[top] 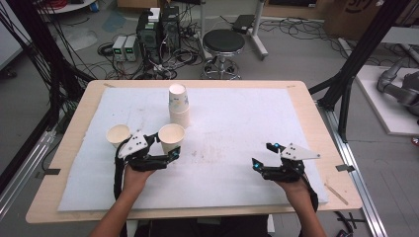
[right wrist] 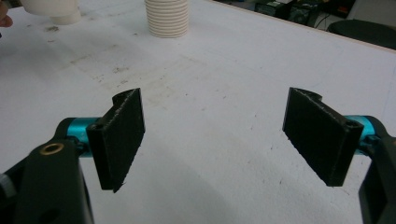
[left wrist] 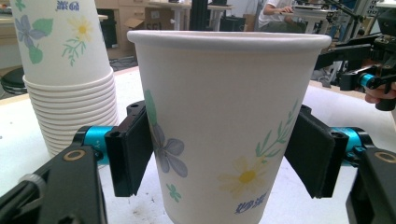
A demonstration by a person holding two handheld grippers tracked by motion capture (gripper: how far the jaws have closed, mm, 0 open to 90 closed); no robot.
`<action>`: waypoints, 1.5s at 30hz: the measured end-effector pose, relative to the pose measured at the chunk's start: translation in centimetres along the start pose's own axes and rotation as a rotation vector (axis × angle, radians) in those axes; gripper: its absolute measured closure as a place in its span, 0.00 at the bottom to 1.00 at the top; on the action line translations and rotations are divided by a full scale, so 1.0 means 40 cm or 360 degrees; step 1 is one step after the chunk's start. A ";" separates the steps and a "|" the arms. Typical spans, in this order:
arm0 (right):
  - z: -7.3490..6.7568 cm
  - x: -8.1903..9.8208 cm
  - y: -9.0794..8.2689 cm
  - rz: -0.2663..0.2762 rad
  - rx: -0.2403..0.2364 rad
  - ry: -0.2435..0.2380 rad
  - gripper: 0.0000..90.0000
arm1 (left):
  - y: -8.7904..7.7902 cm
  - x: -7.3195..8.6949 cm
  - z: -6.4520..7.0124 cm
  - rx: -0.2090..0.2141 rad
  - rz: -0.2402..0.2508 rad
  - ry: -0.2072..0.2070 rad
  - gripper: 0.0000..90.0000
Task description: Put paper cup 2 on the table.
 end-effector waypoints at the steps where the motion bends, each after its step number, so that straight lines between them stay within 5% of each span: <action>1: 0.001 0.001 -0.001 -0.0001 0.0004 0.0003 0.24 | 0.005 0.000 -0.001 -0.0004 -0.0002 0.0000 0.32; 11: 0.005 0.007 -0.018 0.0000 0.0016 0.0002 0.24 | 0.077 -0.006 -0.008 -0.0072 -0.0055 0.0016 0.32; 21: 0.021 0.015 -0.032 0.0014 0.0039 0.0013 0.24 | 0.212 -0.025 0.025 0.0019 -0.0132 0.0057 0.33; 29: 0.024 0.016 -0.039 0.0020 0.0042 0.0035 0.24 | 0.300 -0.004 0.040 0.0059 -0.0164 0.0006 0.33; 38: 0.025 0.015 -0.039 0.0028 0.0042 0.0029 0.24 | 0.363 0.027 0.042 -0.0010 -0.0334 0.0012 0.33; 45: 0.025 0.017 -0.040 0.0021 0.0030 0.0033 0.24 | 0.379 0.041 0.052 -0.0057 -0.0477 0.0080 0.34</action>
Point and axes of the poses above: each handheld gripper's, and its own axes: y roughly forward along the jaws, x roughly out of its underside, z roughly to its right, the point moved 3 cm from there along y, roughly forward along the jaws, and after that the axes turned 6 degrees about -y, right-handed, at the moved point
